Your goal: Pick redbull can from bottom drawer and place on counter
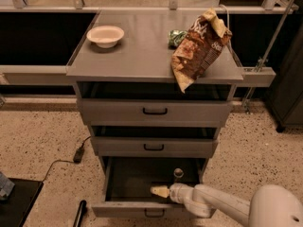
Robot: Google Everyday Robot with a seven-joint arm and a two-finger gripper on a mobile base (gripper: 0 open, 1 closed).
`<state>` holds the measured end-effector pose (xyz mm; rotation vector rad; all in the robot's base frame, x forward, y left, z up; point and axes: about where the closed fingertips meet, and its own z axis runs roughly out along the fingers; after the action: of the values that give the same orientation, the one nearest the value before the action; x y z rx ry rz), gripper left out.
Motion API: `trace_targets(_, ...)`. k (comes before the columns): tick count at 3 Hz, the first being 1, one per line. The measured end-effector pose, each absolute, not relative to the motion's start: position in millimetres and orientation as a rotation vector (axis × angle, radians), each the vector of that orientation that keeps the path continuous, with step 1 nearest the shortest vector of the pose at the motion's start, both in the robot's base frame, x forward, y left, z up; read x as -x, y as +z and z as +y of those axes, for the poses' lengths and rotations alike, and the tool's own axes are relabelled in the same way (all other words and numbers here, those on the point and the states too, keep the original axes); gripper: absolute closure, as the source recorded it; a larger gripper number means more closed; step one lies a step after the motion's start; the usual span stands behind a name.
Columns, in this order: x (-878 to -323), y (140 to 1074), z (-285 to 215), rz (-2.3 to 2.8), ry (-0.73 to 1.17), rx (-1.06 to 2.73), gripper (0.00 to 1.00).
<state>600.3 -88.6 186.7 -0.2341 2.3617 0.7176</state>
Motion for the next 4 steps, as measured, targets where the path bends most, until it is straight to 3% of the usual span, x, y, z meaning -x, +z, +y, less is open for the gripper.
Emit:
trace_targets(3,-600.3,186.7,-88.6,2.362,0.718,0.234,0.88)
trace_targets(4,-600.3,186.7,-88.5,2.362,0.718,0.234,1.0)
